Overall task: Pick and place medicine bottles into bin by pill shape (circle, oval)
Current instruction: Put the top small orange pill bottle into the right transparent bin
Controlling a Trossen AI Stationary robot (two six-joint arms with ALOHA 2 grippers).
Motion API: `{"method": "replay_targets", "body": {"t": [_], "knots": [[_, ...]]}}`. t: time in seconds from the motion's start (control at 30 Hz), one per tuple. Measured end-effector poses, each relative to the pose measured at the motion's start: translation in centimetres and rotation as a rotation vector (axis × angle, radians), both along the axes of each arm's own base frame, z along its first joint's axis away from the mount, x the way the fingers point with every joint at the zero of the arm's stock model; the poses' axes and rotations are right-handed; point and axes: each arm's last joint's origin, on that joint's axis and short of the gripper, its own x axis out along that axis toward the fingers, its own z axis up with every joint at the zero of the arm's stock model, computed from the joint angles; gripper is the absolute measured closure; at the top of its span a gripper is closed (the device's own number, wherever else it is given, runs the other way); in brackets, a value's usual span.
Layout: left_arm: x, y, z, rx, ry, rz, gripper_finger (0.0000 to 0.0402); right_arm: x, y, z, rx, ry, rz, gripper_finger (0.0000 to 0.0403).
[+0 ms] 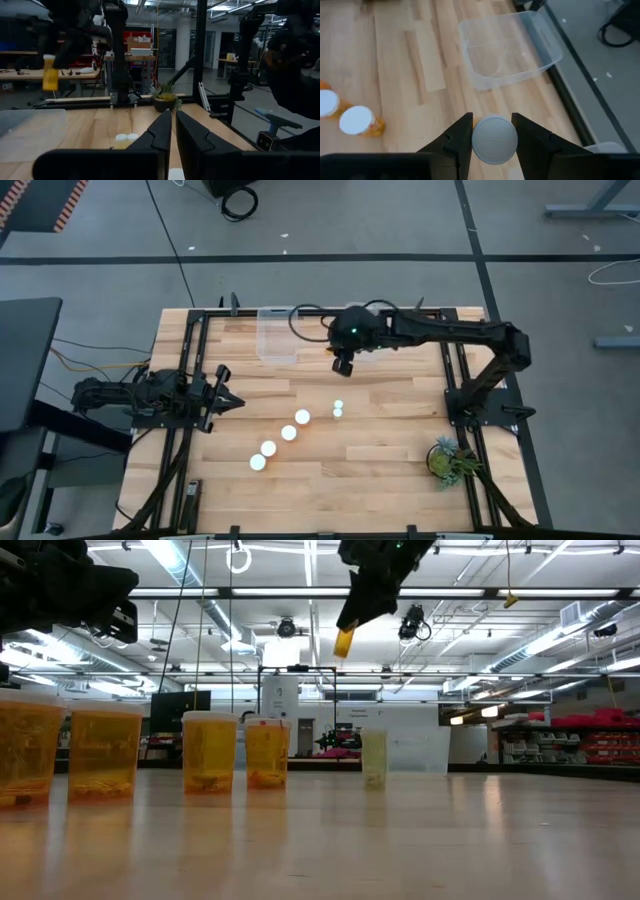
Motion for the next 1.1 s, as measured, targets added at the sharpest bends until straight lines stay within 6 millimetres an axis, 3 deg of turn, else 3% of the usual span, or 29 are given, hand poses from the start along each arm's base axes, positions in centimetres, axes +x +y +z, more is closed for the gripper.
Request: {"method": "replay_targets", "body": {"t": [0.23, 0.53, 0.8, 1.1], "knots": [[0.0, 0.0, 0.0, 0.000, 0.000, 0.000, 0.0374, -1.6, -2.3, 0.7, -0.053, 0.031, -0.116, 0.0264], [0.0, 0.0, 0.0, 0.000, -0.001, 0.000, 0.0376, -3.5, -6.9, -1.0, -0.046, 0.108, -0.312, 0.0264], [0.0, 0.0, 0.0, 0.000, -0.001, 0.000, 0.0366, -5.8, -9.6, -4.9, 0.019, 0.197, -0.448, 0.0264], [0.0, 0.0, 0.0, 0.000, -0.001, 0.000, 0.0373, -7.3, -10.1, -10.2, 0.080, 0.237, -0.476, 0.0264]]}}
